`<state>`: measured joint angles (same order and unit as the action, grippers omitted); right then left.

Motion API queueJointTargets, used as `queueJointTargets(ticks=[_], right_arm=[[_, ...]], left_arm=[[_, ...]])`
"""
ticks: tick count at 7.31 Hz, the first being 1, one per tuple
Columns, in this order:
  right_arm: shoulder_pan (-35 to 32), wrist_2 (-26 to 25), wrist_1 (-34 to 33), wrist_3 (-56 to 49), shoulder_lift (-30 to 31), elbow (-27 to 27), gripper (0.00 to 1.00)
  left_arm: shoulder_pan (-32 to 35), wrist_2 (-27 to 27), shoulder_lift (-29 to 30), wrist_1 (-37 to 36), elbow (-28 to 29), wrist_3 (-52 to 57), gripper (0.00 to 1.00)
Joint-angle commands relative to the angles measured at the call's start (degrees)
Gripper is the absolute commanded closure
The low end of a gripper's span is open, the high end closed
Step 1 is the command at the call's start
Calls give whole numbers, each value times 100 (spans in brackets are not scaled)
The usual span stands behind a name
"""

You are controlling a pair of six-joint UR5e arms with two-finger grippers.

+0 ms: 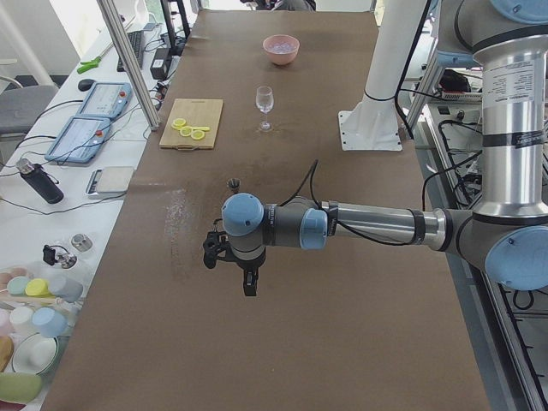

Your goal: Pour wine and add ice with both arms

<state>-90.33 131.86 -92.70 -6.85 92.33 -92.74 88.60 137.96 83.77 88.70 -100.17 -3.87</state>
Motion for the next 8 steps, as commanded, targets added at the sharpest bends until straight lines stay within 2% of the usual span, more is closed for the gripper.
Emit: queueJointTargets(ticks=[1, 6, 8], right_arm=[[-2, -90, -2, 17, 13, 133, 0], [-99, -90, 76, 149, -14, 72, 0], [-107, -81, 86, 79, -31, -233, 0]], left_arm=[[-9, 12, 8, 7, 15, -9, 2], [-9, 21, 8, 16, 24, 0, 2], [-9, 30, 8, 7, 24, 0, 2]])
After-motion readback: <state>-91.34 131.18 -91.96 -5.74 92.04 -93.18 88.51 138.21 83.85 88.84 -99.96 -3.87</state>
